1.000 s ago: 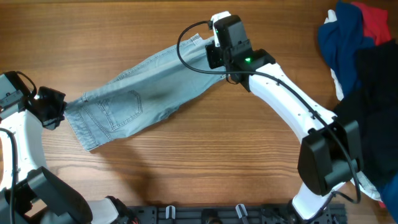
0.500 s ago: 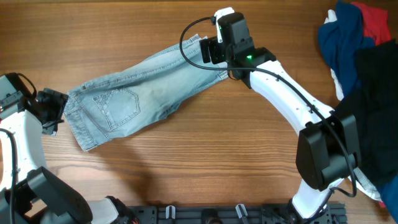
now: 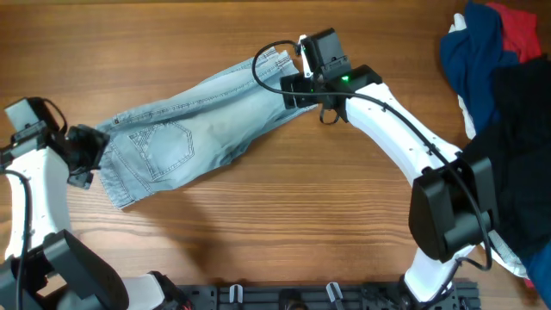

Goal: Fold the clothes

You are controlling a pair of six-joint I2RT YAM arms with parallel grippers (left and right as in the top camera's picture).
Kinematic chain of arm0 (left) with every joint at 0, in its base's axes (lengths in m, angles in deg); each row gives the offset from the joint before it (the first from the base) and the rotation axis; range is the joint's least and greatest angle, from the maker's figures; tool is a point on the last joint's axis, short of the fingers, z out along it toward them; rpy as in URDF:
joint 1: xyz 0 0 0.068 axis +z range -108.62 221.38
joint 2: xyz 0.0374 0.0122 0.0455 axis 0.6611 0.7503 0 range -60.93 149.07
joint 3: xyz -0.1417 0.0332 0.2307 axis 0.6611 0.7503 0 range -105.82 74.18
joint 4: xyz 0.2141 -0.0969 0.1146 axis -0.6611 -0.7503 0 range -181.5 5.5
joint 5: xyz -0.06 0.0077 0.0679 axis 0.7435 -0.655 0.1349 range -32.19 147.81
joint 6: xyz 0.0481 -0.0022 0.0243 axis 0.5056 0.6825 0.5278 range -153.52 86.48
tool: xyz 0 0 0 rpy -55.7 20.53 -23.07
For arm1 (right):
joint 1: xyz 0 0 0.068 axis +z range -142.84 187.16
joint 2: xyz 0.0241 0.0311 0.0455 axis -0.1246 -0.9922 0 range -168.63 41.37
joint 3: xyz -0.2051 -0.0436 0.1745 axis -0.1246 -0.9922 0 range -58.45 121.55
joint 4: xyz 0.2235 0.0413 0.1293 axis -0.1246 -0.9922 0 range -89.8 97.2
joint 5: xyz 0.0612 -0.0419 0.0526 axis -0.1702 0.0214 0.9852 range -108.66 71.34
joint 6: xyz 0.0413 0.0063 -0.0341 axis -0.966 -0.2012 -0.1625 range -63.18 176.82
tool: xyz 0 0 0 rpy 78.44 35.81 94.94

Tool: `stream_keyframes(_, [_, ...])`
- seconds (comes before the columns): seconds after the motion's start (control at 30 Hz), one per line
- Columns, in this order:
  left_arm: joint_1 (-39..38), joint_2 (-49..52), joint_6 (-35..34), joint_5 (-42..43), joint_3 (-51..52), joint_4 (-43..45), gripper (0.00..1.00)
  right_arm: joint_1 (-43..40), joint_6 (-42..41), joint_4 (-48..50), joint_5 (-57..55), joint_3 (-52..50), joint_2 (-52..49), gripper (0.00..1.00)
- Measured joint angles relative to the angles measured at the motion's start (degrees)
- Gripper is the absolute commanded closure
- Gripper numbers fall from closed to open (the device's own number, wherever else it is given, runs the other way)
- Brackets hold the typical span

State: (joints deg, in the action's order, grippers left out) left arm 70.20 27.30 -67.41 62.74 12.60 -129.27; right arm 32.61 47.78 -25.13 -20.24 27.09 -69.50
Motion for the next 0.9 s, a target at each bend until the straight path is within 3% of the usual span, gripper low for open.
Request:
stream_keyframes(0.3, [-3.5, 0.0, 0.0, -0.8, 0.3, -0.9, 0.25, -4.4, -9.7, -2.7, 11.8, 0.1, -7.4, 0.0])
stream_keyframes(0.7, [-6.7, 0.0, 0.2, -0.8, 0.3, -1.1, 0.25, -4.6, -22.3, -3.0, 16.3, 0.1, -8.2, 0.0])
stream_keyframes(0.9, [-6.7, 0.1, 0.2, -0.8, 0.3, -1.3, 0.25, -4.6, -26.8, 2.0, 18.1, 0.3, -11.4, 0.01])
